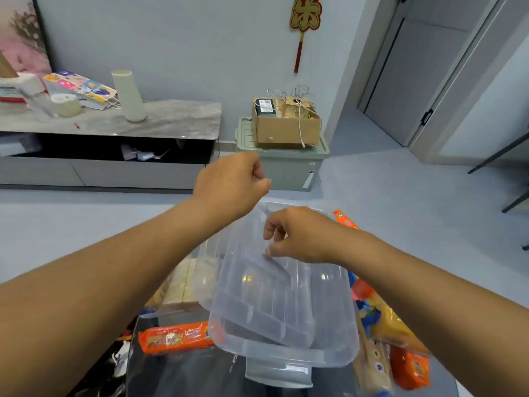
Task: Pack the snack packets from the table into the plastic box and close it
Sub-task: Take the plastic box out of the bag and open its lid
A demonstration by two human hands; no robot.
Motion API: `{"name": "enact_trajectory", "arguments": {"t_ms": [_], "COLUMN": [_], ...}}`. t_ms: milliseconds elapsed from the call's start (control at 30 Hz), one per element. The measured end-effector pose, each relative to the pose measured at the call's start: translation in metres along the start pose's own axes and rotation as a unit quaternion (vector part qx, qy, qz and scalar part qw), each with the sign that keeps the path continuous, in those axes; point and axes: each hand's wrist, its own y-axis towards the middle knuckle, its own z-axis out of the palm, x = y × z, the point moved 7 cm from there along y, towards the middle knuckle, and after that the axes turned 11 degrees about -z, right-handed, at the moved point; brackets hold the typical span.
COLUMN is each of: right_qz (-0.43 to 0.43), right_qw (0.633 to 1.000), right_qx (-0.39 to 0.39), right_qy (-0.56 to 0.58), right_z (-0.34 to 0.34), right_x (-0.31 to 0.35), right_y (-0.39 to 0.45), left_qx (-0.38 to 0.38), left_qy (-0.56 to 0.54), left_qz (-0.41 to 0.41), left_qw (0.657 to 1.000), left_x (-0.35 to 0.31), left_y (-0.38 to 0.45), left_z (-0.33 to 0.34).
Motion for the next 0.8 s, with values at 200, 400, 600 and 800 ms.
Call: {"name": "enact_trajectory", "arguments": {"t_ms": [200, 400, 600, 800], "right_qz": [-0.010, 0.013, 0.038, 0.037], "right_qw": [0.995, 0.991, 0.994, 0.991], "right_qx": [0.060, 0.041, 0.008, -0.093], "right_qy": [-0.078, -0.126, -0.101, 0.093], "right_z": [0.025, 0.036, 0.045, 0.032], "right_x": [0.014, 0.015, 0.007, 0.006], "right_y": [-0.004, -0.011, -0.015, -0.034], "left_qx": [-0.029, -0.003, 0.005, 0.043], "left_qy": [0.038, 0.024, -0.078, -0.354], "left_qz": [-0.018, -0.051, -0.081, -0.184], "left_qw": [0.999, 0.998, 0.994, 0.916], "left_x": [0.028, 0.052, 0.062, 0.076], "left_y": [-0.004, -0.016, -0.036, -0.064], "left_z": [-0.003, 0.006, 0.006, -0.006]}}
